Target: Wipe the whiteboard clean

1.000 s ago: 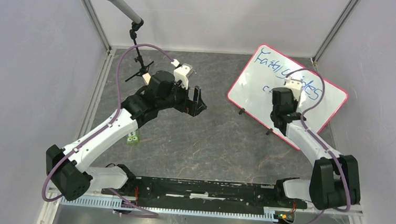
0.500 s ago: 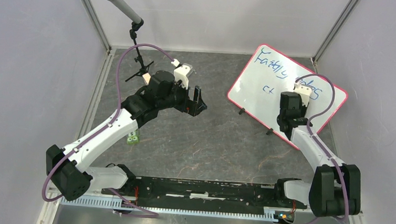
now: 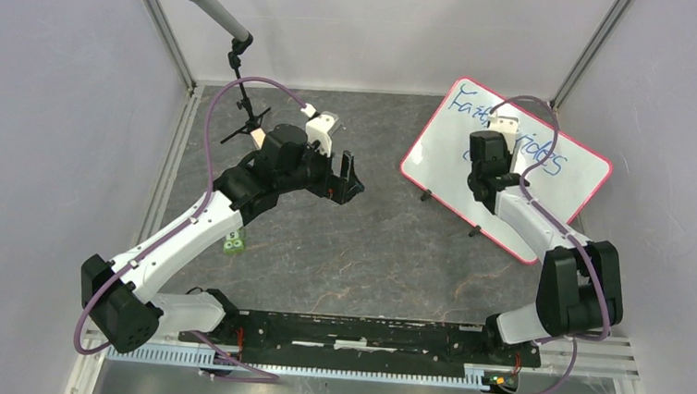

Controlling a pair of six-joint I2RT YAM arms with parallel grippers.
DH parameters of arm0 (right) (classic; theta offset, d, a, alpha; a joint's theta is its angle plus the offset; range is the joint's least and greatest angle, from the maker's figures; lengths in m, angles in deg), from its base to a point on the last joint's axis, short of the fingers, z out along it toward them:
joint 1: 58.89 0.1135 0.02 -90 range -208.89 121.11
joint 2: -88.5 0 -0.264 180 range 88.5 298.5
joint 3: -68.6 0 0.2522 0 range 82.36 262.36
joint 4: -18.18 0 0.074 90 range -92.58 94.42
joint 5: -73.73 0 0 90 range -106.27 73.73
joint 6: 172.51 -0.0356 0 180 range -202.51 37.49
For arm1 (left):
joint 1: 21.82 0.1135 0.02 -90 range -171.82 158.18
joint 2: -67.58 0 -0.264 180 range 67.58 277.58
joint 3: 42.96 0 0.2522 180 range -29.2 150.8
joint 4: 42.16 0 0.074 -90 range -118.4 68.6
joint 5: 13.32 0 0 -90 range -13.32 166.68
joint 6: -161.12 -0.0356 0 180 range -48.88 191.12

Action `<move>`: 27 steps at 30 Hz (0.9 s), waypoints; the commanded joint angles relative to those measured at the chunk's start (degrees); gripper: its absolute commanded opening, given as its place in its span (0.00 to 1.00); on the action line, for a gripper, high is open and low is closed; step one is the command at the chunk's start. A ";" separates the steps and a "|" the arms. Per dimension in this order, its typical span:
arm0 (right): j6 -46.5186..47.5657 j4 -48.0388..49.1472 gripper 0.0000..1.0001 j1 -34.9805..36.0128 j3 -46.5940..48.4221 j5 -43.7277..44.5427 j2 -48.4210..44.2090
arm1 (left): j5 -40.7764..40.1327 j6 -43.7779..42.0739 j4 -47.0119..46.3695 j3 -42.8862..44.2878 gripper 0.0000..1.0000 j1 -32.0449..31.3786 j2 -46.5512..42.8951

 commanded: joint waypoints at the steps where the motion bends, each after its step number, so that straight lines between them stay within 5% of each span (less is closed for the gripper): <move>1: -1.03 2.88 0.22 -0.24 1.56 -1.35 -0.25 | -0.38 -1.17 -1.40 0.35 1.00 0.23 -1.47; 14: 0.70 1.76 0.22 -5.05 -5.68 4.09 -8.42 | 0.63 -0.69 -1.69 0.26 1.00 0.23 -2.00; 27: -0.93 1.52 0.22 3.74 8.70 2.05 6.56 | -0.08 -1.04 -1.58 0.26 1.00 0.22 -2.46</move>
